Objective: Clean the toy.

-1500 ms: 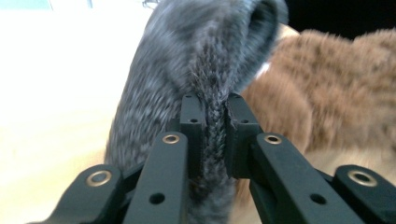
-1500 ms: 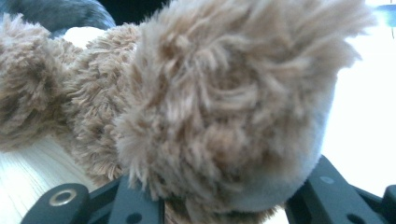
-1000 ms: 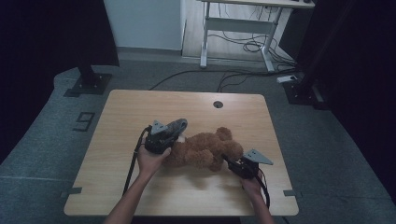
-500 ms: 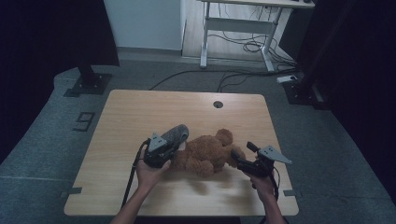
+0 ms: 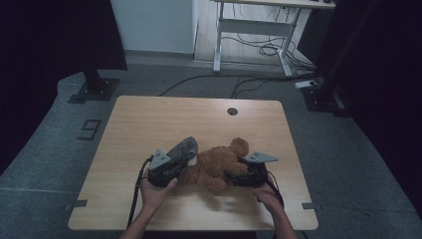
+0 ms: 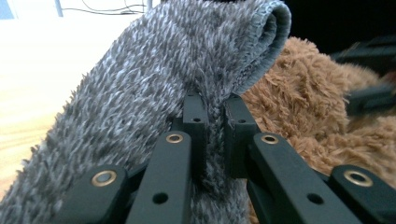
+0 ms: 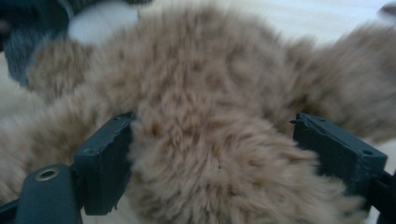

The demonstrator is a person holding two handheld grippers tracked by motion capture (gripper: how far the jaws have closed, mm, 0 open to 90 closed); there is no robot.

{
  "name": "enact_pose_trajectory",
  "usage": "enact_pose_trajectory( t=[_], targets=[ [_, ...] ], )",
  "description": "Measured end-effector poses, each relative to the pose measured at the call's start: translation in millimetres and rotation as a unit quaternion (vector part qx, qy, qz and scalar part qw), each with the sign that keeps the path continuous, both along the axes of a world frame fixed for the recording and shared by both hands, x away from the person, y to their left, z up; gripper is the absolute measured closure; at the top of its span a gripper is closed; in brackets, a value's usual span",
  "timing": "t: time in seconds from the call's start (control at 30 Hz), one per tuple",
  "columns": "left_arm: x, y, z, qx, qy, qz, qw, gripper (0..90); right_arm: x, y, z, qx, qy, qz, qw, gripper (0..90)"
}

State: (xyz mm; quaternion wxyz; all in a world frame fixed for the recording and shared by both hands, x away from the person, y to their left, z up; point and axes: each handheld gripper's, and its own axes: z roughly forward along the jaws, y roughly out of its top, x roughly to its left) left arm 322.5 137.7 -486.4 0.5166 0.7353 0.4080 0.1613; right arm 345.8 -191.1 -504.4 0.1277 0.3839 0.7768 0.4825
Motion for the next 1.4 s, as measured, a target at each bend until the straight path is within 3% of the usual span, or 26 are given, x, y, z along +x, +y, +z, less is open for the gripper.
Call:
enact_pose_trajectory(
  t=[0.13,0.27,0.47,0.6,0.7,0.8,0.93,1.07,1.1,1.23,1.4],
  targets=[
    [-4.4,0.4,-3.5,-0.004,-0.002,-0.001,1.0000,81.6,-4.9,0.2,-13.6,0.011,0.000,0.011,0.9999,30.1],
    [-9.2,-0.6,-5.5,-0.015,-0.001,-0.002,0.9999,81.6,-11.2,1.7,-15.7,-0.014,-0.010,0.016,0.9997,45.0],
    [-22.2,6.6,5.9,-0.017,-0.007,0.002,0.9998,80.8,-20.5,-2.0,-23.4,-0.016,-0.017,0.010,0.9997,52.0],
    [-17.6,31.8,19.6,-0.030,-0.015,0.041,0.9986,80.4,-24.8,-3.5,-29.6,-0.015,-0.024,0.002,0.9996,53.6],
    [-4.1,54.1,22.3,-0.030,0.004,0.071,0.9970,80.1,-26.1,-1.7,-30.6,-0.021,-0.033,-0.005,0.9992,54.1],
    [13.2,59.4,12.1,-0.020,0.038,0.073,0.9964,80.0,-24.4,0.4,-31.6,-0.023,-0.038,-0.013,0.9989,54.5],
    [38.1,36.8,1.4,-0.018,0.067,0.039,0.9969,79.7,-18.9,6.6,-32.6,-0.024,-0.044,-0.027,0.9984,55.0],
    [53.3,12.4,-0.7,0.017,0.061,0.053,0.9966,79.9,-16.6,10.7,-32.9,-0.026,-0.049,-0.041,0.9976,55.6],
    [54.9,11.3,-1.3,0.025,0.061,0.054,0.9964,79.9,-16.5,9.6,-33.4,-0.024,-0.049,-0.043,0.9976,55.6],
    [51.8,20.8,-6.2,0.025,0.079,0.056,0.9950,80.1,-17.8,8.1,-34.7,-0.020,-0.049,-0.042,0.9977,55.7],
    [41.9,37.4,-11.0,0.052,0.110,0.064,0.9905,80.3,-19.8,9.4,-35.0,-0.025,-0.050,-0.043,0.9975,55.8]
  ],
)
